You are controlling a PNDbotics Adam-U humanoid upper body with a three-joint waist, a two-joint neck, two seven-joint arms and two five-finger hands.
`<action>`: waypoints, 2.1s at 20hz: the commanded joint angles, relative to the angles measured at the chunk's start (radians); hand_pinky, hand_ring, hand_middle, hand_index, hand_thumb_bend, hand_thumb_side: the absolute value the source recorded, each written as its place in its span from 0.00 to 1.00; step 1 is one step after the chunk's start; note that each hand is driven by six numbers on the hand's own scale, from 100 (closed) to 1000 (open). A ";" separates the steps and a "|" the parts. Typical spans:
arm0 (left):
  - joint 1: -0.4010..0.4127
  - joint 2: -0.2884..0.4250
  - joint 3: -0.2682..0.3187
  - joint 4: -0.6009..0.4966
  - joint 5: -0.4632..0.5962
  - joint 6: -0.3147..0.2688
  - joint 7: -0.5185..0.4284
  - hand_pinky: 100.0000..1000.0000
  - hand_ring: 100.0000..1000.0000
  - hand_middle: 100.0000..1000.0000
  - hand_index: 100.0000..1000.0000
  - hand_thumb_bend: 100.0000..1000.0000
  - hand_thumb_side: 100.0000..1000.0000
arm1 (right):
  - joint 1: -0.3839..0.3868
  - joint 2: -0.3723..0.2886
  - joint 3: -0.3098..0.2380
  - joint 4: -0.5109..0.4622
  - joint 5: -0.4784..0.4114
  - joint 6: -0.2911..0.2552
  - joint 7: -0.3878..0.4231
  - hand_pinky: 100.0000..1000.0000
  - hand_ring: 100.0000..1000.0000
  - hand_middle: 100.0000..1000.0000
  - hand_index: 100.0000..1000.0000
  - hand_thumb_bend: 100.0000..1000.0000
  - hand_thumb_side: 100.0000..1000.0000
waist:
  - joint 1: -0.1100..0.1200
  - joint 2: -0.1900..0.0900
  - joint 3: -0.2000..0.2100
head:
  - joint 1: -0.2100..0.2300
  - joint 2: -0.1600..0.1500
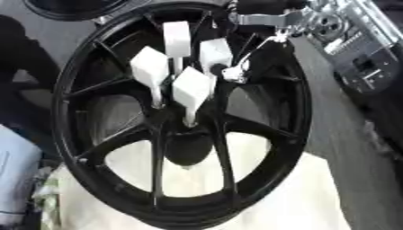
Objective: Pull the pin out of the wheel hub.
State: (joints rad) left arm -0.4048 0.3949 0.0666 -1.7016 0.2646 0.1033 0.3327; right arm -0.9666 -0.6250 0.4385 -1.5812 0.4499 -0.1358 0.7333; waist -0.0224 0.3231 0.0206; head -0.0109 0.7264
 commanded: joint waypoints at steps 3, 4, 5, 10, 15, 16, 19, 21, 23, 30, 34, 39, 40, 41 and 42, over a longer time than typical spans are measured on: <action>-0.015 0.012 0.001 -0.018 0.000 -0.001 -0.005 0.63 0.83 0.70 0.68 0.02 0.84 | -0.010 -0.023 -0.008 0.004 -0.007 0.009 -0.010 0.77 0.72 0.65 0.80 0.05 0.41 | 0.001 -0.019 0.003 | -0.005 -0.013; -0.014 0.012 0.002 -0.017 -0.001 -0.001 -0.005 0.63 0.83 0.70 0.68 0.02 0.84 | -0.010 -0.023 -0.008 0.004 -0.011 0.012 -0.010 0.77 0.72 0.64 0.78 0.04 0.40 | 0.001 -0.019 0.003 | -0.005 -0.012; -0.014 0.012 0.002 -0.017 -0.001 0.000 -0.005 0.63 0.83 0.70 0.68 0.02 0.84 | -0.009 -0.023 -0.008 0.005 -0.018 0.016 -0.010 0.77 0.72 0.62 0.78 0.03 0.39 | 0.001 -0.018 0.003 | -0.006 -0.012; -0.014 0.013 0.001 -0.017 -0.001 0.000 -0.006 0.63 0.83 0.70 0.68 0.02 0.84 | -0.007 -0.025 -0.006 0.002 -0.026 0.021 -0.004 0.76 0.72 0.55 0.72 0.04 0.40 | 0.001 -0.018 0.002 | -0.009 -0.011; -0.014 0.013 0.003 -0.014 -0.001 0.000 -0.005 0.64 0.83 0.70 0.68 0.02 0.84 | -0.004 -0.025 -0.012 0.005 -0.041 0.034 -0.019 0.74 0.69 0.43 0.62 0.00 0.33 | 0.002 -0.019 0.001 | -0.009 -0.010; -0.014 0.013 0.003 -0.013 -0.001 0.001 -0.005 0.64 0.83 0.70 0.68 0.02 0.84 | -0.004 -0.025 -0.013 0.004 -0.052 0.042 -0.026 0.74 0.67 0.40 0.58 0.00 0.30 | 0.001 -0.019 0.000 | -0.009 -0.009; -0.014 0.013 0.003 -0.013 -0.001 0.000 -0.005 0.64 0.83 0.70 0.68 0.02 0.84 | -0.005 -0.029 -0.019 -0.004 -0.089 0.071 -0.051 0.71 0.62 0.34 0.50 0.00 0.24 | 0.001 -0.020 -0.001 | -0.011 -0.008; -0.014 0.013 0.003 -0.013 -0.001 0.000 -0.005 0.64 0.83 0.70 0.68 0.02 0.84 | -0.006 -0.032 -0.024 -0.011 -0.112 0.095 -0.069 0.70 0.59 0.30 0.47 0.00 0.21 | 0.001 -0.021 -0.002 | -0.012 -0.008; -0.014 0.013 0.004 -0.013 -0.001 0.000 -0.005 0.64 0.83 0.70 0.68 0.02 0.84 | -0.006 -0.037 -0.031 -0.019 -0.138 0.119 -0.085 0.67 0.56 0.27 0.43 0.00 0.17 | 0.000 -0.022 -0.003 | -0.012 -0.008; -0.012 0.016 0.005 -0.011 -0.002 0.001 -0.004 0.64 0.83 0.70 0.68 0.02 0.84 | -0.002 -0.083 -0.081 -0.089 -0.278 0.207 -0.112 0.65 0.52 0.21 0.38 0.00 0.11 | -0.001 -0.024 -0.009 | -0.010 -0.007; -0.007 0.020 0.008 -0.011 -0.004 0.000 -0.003 0.64 0.83 0.70 0.68 0.02 0.84 | 0.025 -0.150 -0.159 -0.181 -0.403 0.246 -0.122 0.65 0.52 0.20 0.38 0.00 0.08 | -0.002 -0.024 -0.021 | 0.001 -0.009; -0.001 0.026 0.012 -0.011 -0.005 -0.001 0.000 0.64 0.83 0.70 0.68 0.02 0.84 | 0.120 -0.254 -0.283 -0.297 -0.553 0.307 -0.206 0.65 0.51 0.20 0.38 0.00 0.05 | 0.001 -0.023 -0.036 | 0.012 -0.012; 0.000 0.027 0.013 -0.010 -0.005 -0.001 0.000 0.64 0.83 0.70 0.68 0.01 0.84 | 0.149 -0.272 -0.310 -0.318 -0.582 0.317 -0.229 0.65 0.51 0.19 0.38 0.00 0.05 | 0.002 -0.023 -0.039 | 0.016 -0.013; 0.001 0.027 0.014 -0.010 -0.005 -0.001 0.001 0.64 0.83 0.70 0.68 0.01 0.84 | 0.180 -0.291 -0.339 -0.339 -0.608 0.327 -0.254 0.65 0.51 0.19 0.38 0.00 0.04 | 0.003 -0.022 -0.043 | 0.020 -0.014; 0.002 0.028 0.014 -0.010 -0.005 -0.002 0.001 0.64 0.83 0.70 0.68 0.02 0.83 | 0.217 -0.309 -0.369 -0.362 -0.632 0.334 -0.283 0.65 0.51 0.19 0.38 0.00 0.07 | 0.004 -0.021 -0.046 | 0.024 -0.016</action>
State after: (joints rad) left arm -0.3959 0.3956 0.0704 -1.7003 0.2627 0.1030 0.3304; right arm -0.7410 -0.8789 0.1174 -1.9037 -0.1461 0.1876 0.4796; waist -0.0191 0.3231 -0.0256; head 0.0077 0.7254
